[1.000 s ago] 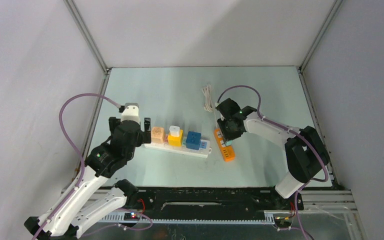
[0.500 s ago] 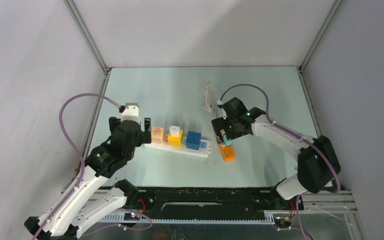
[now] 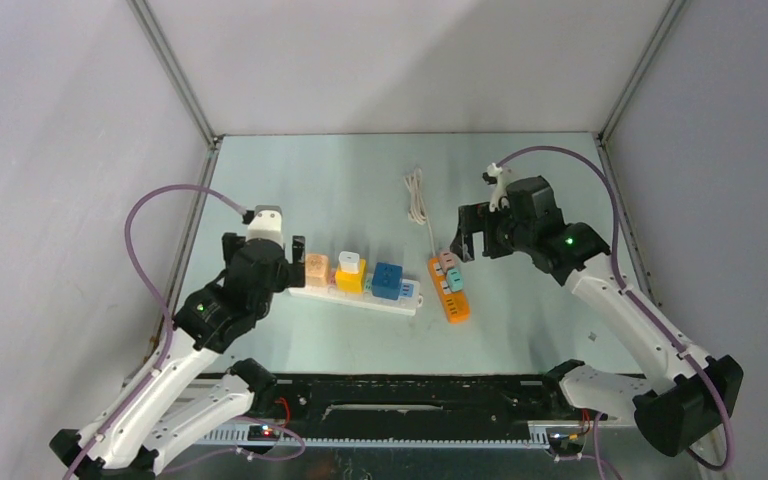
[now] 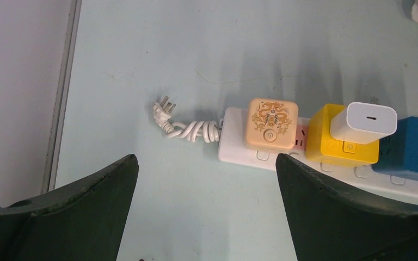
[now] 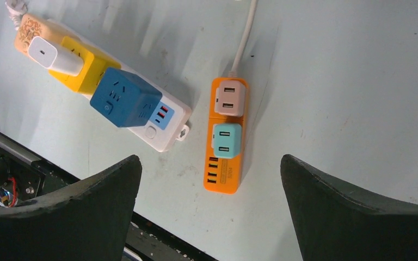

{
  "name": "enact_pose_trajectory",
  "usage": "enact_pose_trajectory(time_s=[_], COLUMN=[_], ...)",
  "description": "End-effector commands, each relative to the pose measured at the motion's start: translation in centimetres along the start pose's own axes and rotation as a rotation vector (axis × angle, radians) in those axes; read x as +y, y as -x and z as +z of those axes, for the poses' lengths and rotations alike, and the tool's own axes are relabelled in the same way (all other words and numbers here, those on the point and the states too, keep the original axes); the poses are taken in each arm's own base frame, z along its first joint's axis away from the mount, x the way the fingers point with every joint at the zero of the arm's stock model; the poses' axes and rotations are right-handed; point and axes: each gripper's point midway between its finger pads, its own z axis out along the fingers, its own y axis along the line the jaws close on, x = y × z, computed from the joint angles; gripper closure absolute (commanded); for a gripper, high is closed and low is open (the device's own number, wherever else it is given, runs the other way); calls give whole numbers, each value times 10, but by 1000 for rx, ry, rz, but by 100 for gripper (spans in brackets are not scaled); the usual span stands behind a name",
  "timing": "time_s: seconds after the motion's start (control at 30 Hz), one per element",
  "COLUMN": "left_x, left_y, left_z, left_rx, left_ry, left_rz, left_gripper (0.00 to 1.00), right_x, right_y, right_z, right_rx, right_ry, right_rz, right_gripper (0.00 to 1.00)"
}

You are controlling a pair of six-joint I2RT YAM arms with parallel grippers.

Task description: Insert the plug

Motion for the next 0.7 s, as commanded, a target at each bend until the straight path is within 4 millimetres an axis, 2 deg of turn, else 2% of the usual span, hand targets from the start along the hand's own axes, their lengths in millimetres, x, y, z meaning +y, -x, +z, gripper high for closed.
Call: enact_pose_trajectory(time_s=[0.0,0.13,0.33,0.5,0.6,0.67], left_x=[-5,-12,-26,-35,-29,-20], left_y=[-4,-3,20,34,41,45], left_z=[6,8,18,44,65,76], left_rx=[4,6,-67,-138,-183,-221], left_ry=[-11,-42,-139,-235,-272,-291], left_rz=[-17,-37,-183,-332,-419,-478], left_gripper=[0,0,0,0,0,0], right_x=[-2,-19,-45,-60,-80,-92], right_y=[8,14,17,29,33,29], right_z=[-5,-2,1,-9,-20,-23], right_rx=[-49,-110,-205,-347,-460,-521], right_ry=[20,-27,-91,-142,-223,-264], right_rz=[16,83,122,94,127,121], right_gripper=[0,0,1,0,1,0])
